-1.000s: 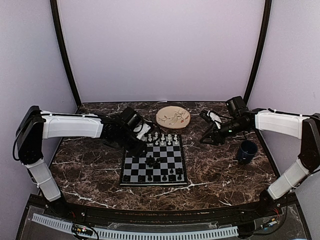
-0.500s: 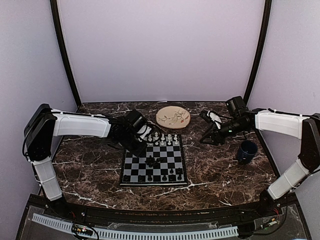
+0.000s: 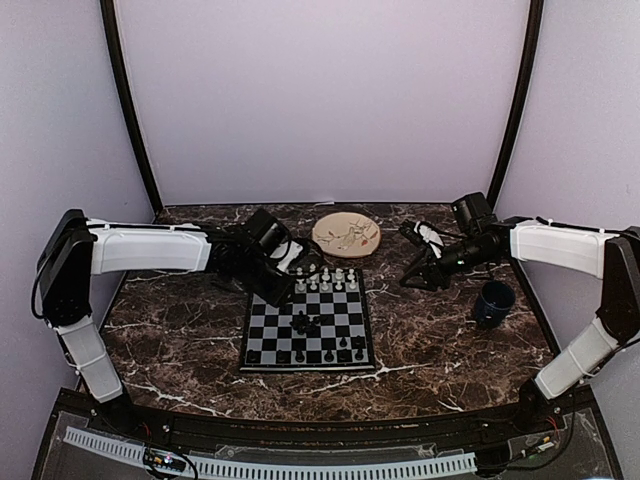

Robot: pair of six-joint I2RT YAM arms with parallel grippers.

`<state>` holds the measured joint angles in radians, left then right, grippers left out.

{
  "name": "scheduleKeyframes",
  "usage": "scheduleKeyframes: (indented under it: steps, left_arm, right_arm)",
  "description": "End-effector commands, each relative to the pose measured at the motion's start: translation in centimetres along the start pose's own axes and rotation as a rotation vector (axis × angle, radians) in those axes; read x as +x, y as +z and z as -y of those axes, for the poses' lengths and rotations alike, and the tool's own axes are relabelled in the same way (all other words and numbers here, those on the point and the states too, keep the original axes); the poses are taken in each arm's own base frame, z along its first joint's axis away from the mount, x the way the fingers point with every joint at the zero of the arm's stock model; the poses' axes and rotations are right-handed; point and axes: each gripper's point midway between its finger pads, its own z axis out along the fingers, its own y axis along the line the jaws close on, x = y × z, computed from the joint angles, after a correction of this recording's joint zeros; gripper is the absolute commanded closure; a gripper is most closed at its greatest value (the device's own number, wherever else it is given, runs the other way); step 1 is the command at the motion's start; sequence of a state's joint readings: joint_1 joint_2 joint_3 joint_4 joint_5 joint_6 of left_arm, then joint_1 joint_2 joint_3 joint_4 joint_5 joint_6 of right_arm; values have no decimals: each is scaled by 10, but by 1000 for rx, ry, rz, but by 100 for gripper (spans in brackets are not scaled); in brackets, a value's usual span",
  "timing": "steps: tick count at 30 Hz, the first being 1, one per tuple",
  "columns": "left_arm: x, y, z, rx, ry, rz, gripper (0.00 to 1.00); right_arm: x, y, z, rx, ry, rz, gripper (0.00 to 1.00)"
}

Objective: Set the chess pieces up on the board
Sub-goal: Pick up the pawn from the chessboard.

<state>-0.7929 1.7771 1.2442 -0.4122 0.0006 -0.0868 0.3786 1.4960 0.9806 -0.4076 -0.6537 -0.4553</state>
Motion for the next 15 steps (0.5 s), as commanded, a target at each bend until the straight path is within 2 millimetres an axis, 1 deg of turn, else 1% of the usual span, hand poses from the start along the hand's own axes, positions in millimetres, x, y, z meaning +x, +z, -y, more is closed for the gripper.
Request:
scheduleKeyframes:
  steps: [1,5,7,15]
  left_arm:
    - [-2,-6,-12,-39,-1,19,69]
    - [13,11,-14,-46,-14,-61,66]
    - [17,16,-15,-52,-19,-84,65]
    - [21,24,-15,-45,-20,-104,74]
  right_arm:
    - [-2,0,1,0,-11,9,59]
    - [-1,1,2,1,-7,5,59]
    - [-1,1,2,2,-8,4,59]
    - [0,1,2,0,-11,4,59]
